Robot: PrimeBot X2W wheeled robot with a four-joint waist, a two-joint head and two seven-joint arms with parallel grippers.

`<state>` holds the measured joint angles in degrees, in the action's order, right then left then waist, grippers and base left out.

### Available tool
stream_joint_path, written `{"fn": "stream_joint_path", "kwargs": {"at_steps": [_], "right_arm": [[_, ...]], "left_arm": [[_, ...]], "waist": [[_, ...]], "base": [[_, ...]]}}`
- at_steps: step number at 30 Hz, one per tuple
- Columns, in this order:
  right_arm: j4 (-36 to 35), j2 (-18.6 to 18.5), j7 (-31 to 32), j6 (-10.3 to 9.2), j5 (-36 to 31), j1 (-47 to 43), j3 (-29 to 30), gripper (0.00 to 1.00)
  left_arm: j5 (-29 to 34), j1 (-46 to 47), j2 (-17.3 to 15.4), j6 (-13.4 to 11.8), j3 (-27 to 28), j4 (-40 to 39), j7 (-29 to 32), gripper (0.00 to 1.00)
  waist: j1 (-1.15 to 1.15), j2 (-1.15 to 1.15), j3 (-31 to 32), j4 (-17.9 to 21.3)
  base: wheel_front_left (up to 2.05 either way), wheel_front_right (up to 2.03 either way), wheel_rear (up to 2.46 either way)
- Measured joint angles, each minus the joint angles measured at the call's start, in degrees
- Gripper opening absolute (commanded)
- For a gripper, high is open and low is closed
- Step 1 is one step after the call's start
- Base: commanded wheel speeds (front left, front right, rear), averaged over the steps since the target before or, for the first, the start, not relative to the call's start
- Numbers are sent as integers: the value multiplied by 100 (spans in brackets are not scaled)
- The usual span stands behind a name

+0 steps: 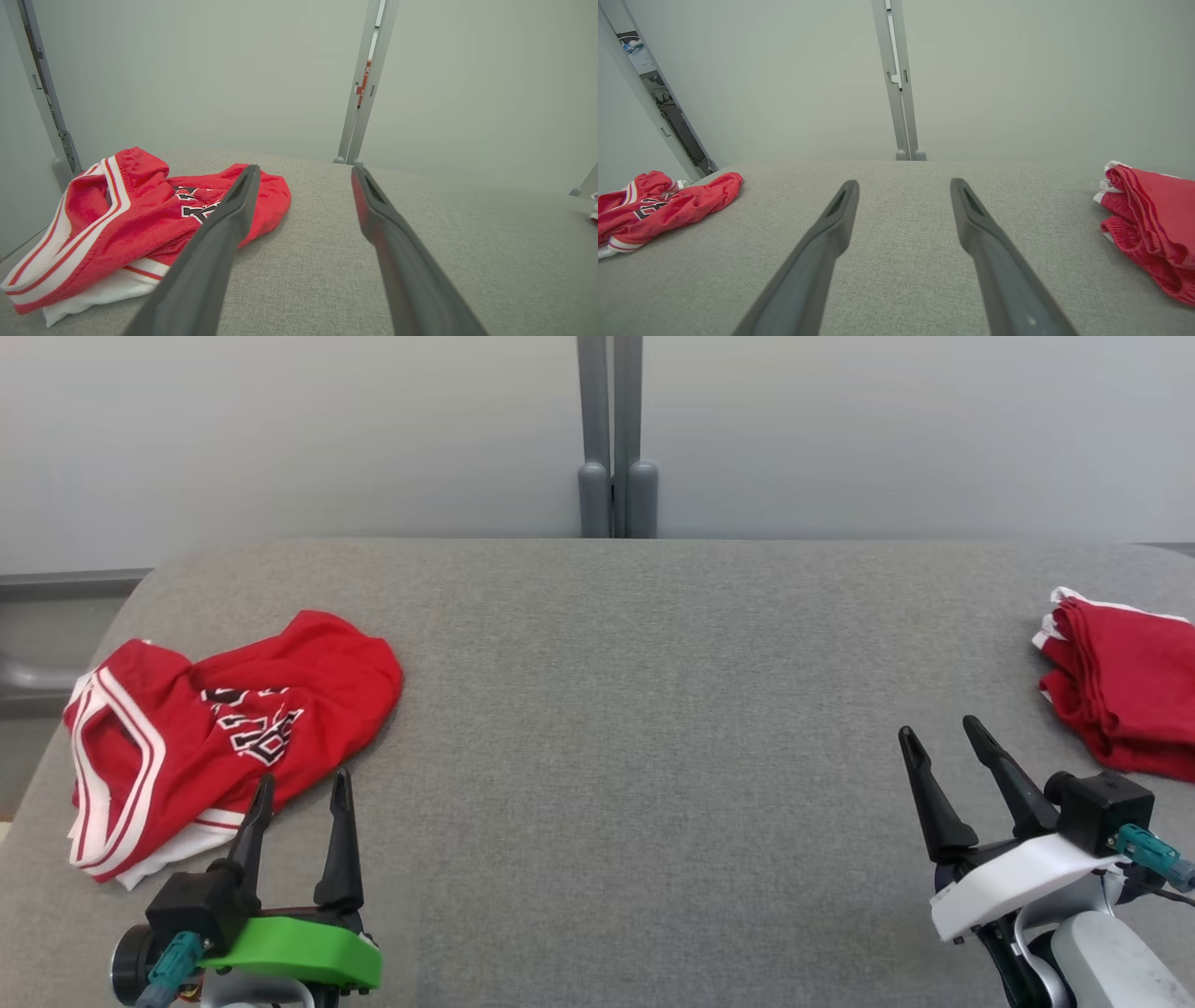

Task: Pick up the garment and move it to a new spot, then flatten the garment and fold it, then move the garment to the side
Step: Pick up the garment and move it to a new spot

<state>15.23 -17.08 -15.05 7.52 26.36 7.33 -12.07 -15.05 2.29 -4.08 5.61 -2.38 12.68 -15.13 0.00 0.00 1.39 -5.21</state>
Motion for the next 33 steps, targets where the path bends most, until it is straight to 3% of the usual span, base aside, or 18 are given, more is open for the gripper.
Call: {"fn": "stream_joint_path", "kwargs": {"at_steps": [20, 29, 33], "right_arm": [[-89, 131, 0, 1, 127, 187, -392, 100], [-143, 73, 0, 1, 127, 299, -520, 100], [-260, -26, 0, 0, 124, 415, -558, 100]], "left_arm": [[-37, 33, -92, -116, 291, 119, 0, 100], [-67, 130, -176, -129, 290, 51, 156, 100], [-265, 622, -432, -58, 298, -96, 886, 100]], "waist": [[0, 0, -128, -1769], [0, 0, -344, -1955], [0, 0, -486, -1851]], "base": [[0, 0, 0], [0, 0, 0], [0, 0, 0]]}}
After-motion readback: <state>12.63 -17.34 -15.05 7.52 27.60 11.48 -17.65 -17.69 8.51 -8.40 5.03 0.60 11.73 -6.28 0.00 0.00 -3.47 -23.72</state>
